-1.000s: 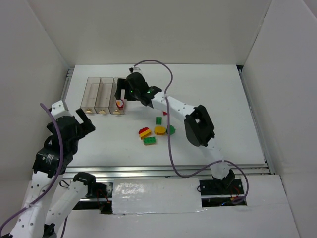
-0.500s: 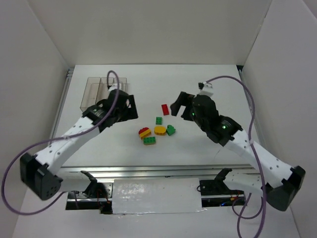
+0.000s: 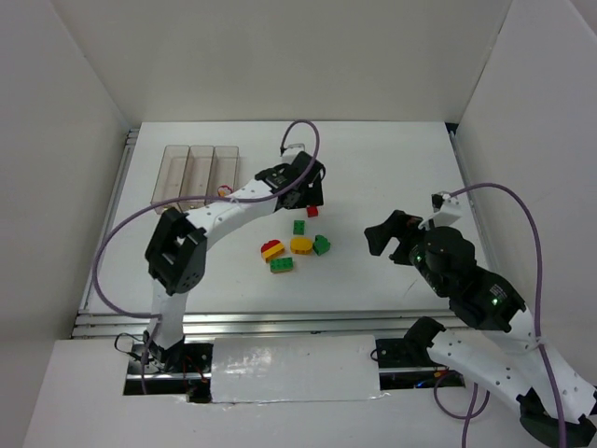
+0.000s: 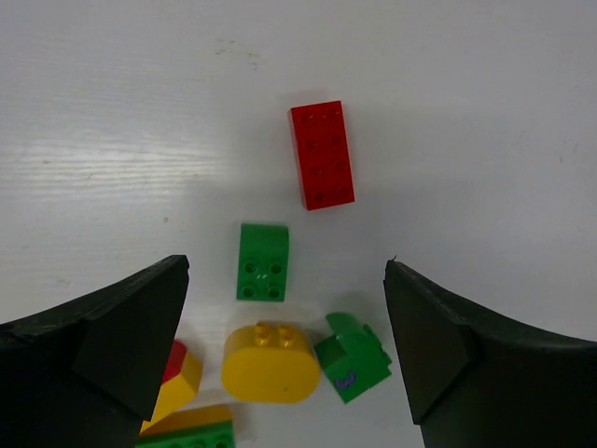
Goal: Sort the legos into containers by color
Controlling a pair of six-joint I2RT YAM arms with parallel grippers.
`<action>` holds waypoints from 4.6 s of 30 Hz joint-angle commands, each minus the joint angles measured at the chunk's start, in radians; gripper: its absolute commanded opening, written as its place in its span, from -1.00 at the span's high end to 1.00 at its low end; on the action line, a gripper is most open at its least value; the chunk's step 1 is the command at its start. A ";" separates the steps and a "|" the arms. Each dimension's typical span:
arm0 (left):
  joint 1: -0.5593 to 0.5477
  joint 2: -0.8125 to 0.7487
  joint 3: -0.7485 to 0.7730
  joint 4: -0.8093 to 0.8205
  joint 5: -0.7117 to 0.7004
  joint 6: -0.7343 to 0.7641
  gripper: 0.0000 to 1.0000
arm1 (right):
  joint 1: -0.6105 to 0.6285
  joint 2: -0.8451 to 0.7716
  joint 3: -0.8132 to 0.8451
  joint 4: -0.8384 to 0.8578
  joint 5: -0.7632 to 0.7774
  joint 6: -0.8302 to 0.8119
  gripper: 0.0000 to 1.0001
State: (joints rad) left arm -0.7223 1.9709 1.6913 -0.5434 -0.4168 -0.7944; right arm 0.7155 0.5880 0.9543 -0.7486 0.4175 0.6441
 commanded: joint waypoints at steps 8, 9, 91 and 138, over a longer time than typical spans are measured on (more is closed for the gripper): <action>-0.017 0.302 0.324 -0.046 -0.077 -0.026 -0.94 | 0.004 -0.028 -0.091 0.002 -0.209 -0.047 -0.99; -0.017 0.333 0.349 -0.049 -0.091 -0.022 -0.94 | 0.004 -0.031 -0.097 0.000 -0.210 -0.047 -0.99; 0.246 -0.632 -0.481 0.181 0.347 0.440 -0.99 | 0.013 0.171 -0.236 0.241 -0.259 0.016 -0.99; 0.150 -0.225 -0.637 0.304 0.355 0.525 0.09 | 0.022 0.156 -0.285 0.261 -0.393 -0.034 -0.99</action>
State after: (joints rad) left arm -0.5816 1.7603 1.0729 -0.2638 -0.0357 -0.2501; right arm 0.7292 0.7544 0.6720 -0.5167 0.0208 0.6262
